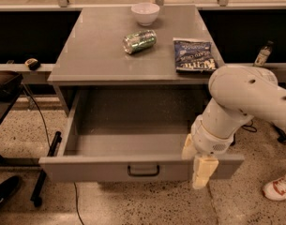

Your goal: Open top drawer

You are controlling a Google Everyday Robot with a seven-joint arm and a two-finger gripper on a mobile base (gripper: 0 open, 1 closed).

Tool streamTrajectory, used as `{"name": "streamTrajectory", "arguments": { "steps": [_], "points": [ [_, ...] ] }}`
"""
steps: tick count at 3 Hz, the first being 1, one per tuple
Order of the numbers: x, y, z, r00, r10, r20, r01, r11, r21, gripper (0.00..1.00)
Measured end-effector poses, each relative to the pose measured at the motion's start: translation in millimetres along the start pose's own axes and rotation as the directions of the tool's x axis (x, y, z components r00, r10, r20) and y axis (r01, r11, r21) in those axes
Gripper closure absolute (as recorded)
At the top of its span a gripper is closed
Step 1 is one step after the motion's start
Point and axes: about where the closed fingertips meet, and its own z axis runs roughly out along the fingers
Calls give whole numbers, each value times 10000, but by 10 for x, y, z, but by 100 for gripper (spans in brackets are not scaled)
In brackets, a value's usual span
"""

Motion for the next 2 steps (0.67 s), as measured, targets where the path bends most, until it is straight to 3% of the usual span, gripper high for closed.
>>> {"name": "streamTrajectory", "arguments": {
  "steps": [1,2],
  "points": [
    [-43,-2,-253,9996,-186,-221,200,9976,663,26],
    [-49,-293,-360,9983,-253,-520,308,9937,1080,29]
  ]
}}
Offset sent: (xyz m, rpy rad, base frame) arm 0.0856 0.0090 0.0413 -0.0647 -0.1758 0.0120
